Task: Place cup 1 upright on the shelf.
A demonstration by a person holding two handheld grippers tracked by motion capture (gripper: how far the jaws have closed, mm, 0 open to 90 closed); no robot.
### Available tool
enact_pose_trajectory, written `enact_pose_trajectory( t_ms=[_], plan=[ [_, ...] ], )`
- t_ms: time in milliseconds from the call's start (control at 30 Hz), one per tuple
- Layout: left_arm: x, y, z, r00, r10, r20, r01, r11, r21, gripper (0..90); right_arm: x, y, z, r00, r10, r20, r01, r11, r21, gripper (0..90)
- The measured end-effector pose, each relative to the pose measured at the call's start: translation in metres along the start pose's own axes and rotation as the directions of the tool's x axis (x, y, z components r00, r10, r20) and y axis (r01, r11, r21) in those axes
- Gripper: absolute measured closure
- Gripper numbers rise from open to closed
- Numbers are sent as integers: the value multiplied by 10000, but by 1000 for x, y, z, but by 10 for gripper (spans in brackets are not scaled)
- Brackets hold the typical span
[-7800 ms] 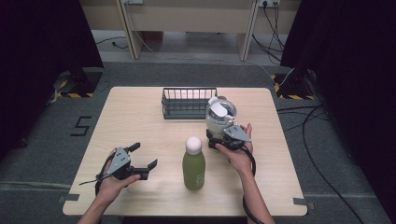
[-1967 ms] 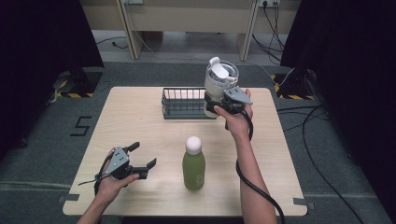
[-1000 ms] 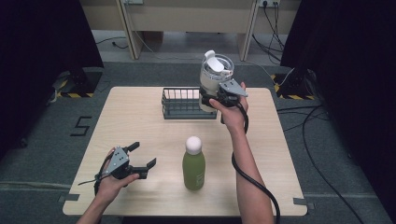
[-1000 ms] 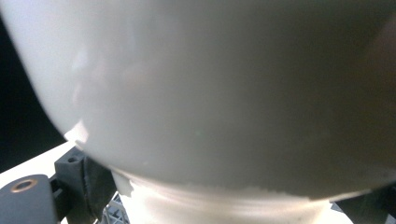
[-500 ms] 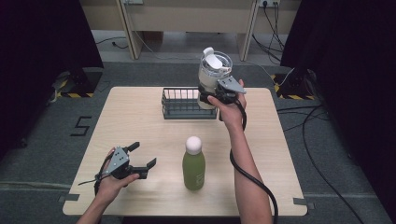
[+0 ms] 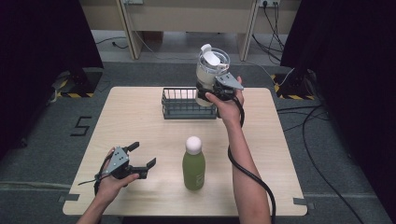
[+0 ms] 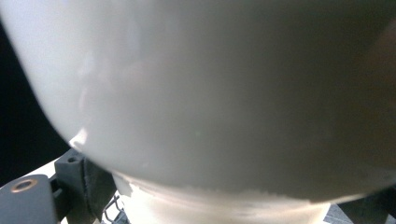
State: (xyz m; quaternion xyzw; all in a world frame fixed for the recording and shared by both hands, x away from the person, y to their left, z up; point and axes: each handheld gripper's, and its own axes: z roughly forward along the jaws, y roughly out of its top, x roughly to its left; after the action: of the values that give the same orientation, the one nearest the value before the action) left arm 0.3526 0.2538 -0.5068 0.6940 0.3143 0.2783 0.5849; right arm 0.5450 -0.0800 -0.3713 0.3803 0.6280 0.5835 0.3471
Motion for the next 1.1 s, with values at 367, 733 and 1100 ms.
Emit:
enact_pose_trajectory(
  t_ms=[367,733,1100],
  plan=[
    [0,0,0,10000,-25,-15,25,10000,-9,53,2,0,9,10000,90,-39,-90,10000,18,97],
    [0,0,0,10000,-16,11,16,10000,1,54,1,3,17,10000,88,-28,-87,9999,51,97],
    [0,-1,1,10000,-21,14,21,10000,1,54,1,3,26,9999,169,1,-169,9998,80,97]
  ],
)
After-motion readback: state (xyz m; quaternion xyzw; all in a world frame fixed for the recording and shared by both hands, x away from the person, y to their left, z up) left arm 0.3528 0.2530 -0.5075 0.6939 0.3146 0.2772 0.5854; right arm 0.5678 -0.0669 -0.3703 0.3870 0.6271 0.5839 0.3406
